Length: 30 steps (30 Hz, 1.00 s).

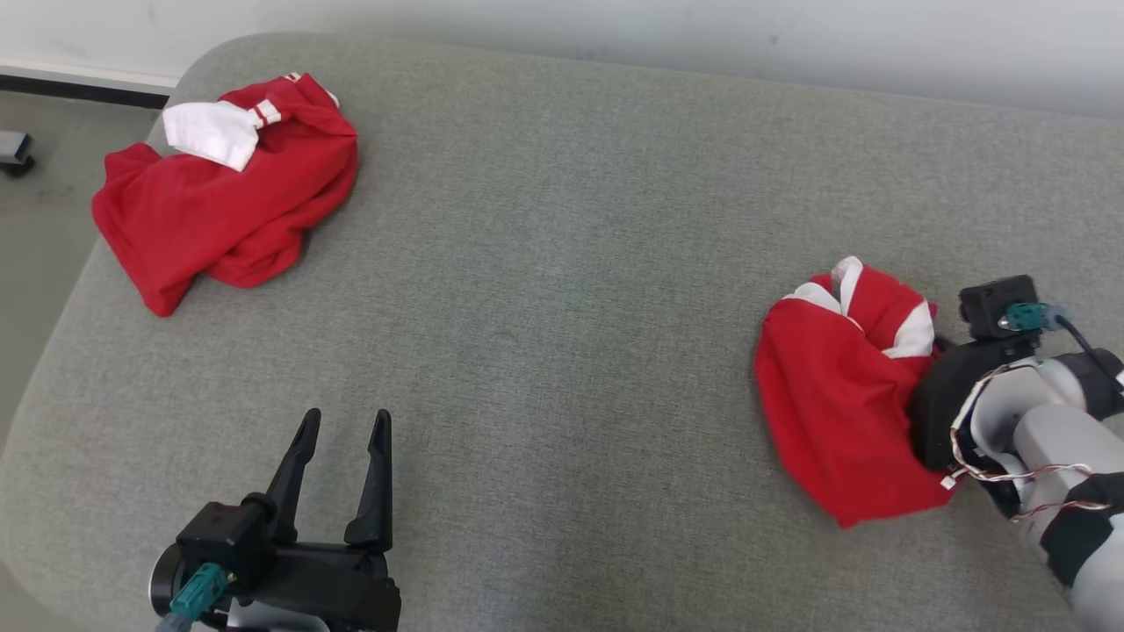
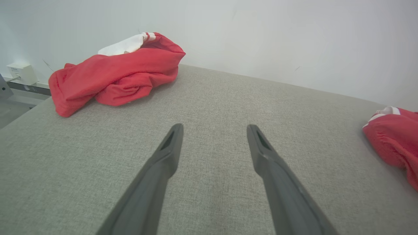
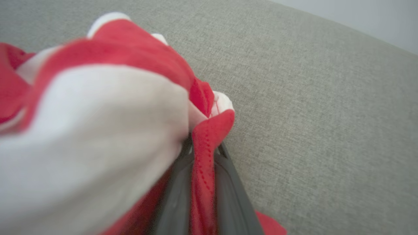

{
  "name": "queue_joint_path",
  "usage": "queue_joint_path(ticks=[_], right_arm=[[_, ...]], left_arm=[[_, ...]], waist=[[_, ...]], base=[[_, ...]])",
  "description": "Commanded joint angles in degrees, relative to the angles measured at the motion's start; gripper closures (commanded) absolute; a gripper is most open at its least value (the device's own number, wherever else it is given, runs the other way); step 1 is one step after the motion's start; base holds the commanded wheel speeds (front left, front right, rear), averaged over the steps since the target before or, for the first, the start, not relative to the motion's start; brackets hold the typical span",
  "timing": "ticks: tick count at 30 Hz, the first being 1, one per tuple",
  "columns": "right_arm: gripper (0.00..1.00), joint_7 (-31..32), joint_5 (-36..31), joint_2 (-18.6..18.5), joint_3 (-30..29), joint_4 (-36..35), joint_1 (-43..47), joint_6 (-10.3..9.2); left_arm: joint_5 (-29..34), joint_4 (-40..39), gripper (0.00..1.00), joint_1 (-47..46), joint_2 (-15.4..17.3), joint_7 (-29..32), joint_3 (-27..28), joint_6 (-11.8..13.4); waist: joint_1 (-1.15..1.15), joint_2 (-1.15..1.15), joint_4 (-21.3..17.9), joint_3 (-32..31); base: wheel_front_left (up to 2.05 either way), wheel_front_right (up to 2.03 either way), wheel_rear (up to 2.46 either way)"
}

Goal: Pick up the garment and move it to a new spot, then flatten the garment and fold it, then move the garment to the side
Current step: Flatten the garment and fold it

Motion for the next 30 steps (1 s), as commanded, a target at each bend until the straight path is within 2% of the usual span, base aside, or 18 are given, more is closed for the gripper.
queue_joint_path(ticks=[1, 8, 13, 18, 23, 30], right_arm=[[1.00, -2.2, -0.1, -1.7, 0.0, 1.8, -0.2, -0.25], [1.00, -15.6, -2.5, -0.6, -1.7, 4.3, -4.1, -0.20], [1.00, -18.8, -5.1, 0.3, -2.2, 2.2, -2.8, -0.20], [1.00, -18.9, -8.7, 0.7, -7.0, -7.5, 0.8, -0.20], [1.00, -18.9, -13.8, 3.0, -10.9, -17.2, 4.3, -0.20], [1.00, -18.8, -19.0, 6.9, -8.5, -25.4, 5.0, -0.20]], left_arm=[[-0.1, 0.2, 0.00, -0.7, 0.0, -0.1, 0.1, 0.3], [0.5, 0.5, 0.00, 0.4, 0.0, -0.1, 1.7, 0.2], [1.3, 0.7, 0.00, 1.6, 0.0, -0.1, 3.6, -0.4], [2.2, 0.1, 0.00, 2.3, 0.0, -0.1, 4.2, -0.5], [2.5, 0.0, 0.00, 3.0, 0.0, -0.1, 4.3, -0.7], [1.7, -0.4, 0.00, 4.1, 0.0, -0.1, 4.8, -0.7]], waist=[[0.00, 0.00, -0.3, -0.2], [0.00, 0.00, -2.3, -2.0], [0.00, 0.00, -4.6, -4.0], [0.00, 0.00, -6.2, -6.0], [0.00, 0.00, -6.4, -7.6], [0.00, 0.00, -5.5, -8.4]], base=[[0.00, 0.00, 0.00], [0.00, 0.00, 0.00], [0.00, 0.00, 0.00], [0.00, 0.00, 0.00], [0.00, 0.00, 0.00], [0.00, 0.00, 0.00]])
